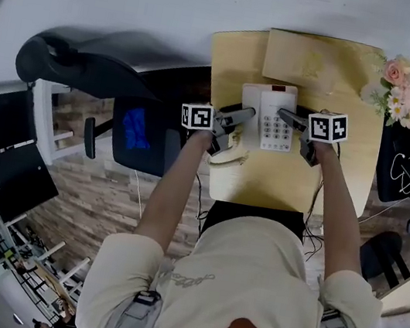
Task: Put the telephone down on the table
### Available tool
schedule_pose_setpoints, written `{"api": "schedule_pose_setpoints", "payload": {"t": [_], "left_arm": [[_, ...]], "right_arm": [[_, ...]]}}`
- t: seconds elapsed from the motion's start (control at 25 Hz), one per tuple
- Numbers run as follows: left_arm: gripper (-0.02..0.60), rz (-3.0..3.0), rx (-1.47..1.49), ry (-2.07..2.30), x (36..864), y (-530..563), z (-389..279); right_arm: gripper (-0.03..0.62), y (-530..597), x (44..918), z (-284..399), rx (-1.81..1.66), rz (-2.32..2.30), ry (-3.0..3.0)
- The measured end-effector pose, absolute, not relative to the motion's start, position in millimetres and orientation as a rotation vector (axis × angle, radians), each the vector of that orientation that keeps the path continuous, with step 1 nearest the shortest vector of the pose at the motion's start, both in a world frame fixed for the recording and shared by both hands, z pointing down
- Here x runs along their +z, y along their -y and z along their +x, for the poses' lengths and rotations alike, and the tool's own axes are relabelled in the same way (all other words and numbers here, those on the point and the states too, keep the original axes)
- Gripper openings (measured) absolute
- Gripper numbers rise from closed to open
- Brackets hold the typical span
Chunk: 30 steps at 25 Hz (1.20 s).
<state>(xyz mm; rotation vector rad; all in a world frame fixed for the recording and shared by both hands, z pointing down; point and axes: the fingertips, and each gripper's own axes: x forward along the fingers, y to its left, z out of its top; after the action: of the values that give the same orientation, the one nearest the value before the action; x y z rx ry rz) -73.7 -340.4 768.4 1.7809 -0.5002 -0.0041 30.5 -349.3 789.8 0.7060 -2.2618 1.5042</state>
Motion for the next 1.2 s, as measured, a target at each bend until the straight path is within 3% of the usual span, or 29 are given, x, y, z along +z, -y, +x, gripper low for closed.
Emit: {"api": "schedule_pose_setpoints", "payload": {"t": [0.44,0.64,0.8,0.96,1.12,1.2], "left_arm": [[0.367,1.948,0.118,0.674,738,333,-83],[0.262,2.120,0.262,0.725,708,310,-81],[0.117,2.229,0.335,0.778,681,285,-81],[0.025,2.325,0.357,0.821,653,266,-81],[0.017,2.400,0.372,0.793,630,245,-76],[0.017,2.422,0.374,0.800,619,237,-77]], "right_arm": [[0.232,334,758,59,1.322,0.893,2.255],[0.229,307,725,61,1.249,0.915,2.319],[0.218,281,692,58,1.211,0.936,2.383],[0.145,261,654,52,1.061,0.944,2.473],[0.026,245,624,48,0.923,0.961,2.516],[0.002,239,614,46,0.861,0.966,2.524]]}}
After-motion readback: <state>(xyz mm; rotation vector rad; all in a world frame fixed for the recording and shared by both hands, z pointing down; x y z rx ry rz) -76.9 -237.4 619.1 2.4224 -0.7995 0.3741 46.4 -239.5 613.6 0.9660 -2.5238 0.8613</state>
